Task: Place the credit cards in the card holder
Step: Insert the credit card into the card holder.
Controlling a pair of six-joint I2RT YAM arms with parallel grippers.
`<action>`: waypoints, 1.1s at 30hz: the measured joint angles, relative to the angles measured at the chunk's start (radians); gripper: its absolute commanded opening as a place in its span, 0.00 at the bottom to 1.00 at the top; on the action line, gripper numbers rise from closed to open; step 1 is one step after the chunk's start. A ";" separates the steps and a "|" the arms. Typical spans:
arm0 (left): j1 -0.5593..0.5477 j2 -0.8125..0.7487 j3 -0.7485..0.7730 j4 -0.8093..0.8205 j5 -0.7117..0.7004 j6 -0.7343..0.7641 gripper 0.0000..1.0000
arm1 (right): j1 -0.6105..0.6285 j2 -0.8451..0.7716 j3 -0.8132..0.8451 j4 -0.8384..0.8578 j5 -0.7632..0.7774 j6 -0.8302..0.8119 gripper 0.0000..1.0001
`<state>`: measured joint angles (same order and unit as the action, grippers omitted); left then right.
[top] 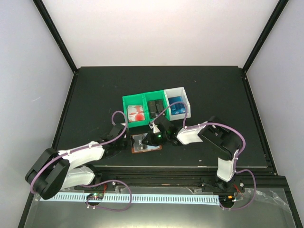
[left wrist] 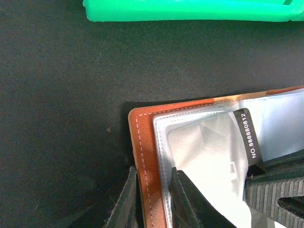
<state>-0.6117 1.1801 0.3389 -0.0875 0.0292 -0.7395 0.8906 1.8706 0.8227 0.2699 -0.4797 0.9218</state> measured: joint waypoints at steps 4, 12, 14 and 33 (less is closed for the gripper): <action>0.000 -0.008 0.000 -0.003 0.010 0.000 0.27 | 0.006 -0.032 -0.006 -0.044 0.029 -0.021 0.29; 0.000 -0.117 -0.001 -0.102 0.042 0.002 0.39 | 0.035 -0.120 -0.014 -0.201 0.156 -0.055 0.35; 0.000 -0.140 -0.001 -0.119 0.045 0.002 0.41 | 0.048 -0.121 -0.005 -0.232 0.187 -0.061 0.35; 0.000 -0.079 -0.020 -0.066 0.185 -0.012 0.42 | 0.118 -0.115 0.069 -0.366 0.297 -0.087 0.38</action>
<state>-0.6117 1.1011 0.3191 -0.1539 0.2146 -0.7517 1.0088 1.7554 0.8917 -0.0963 -0.1829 0.8352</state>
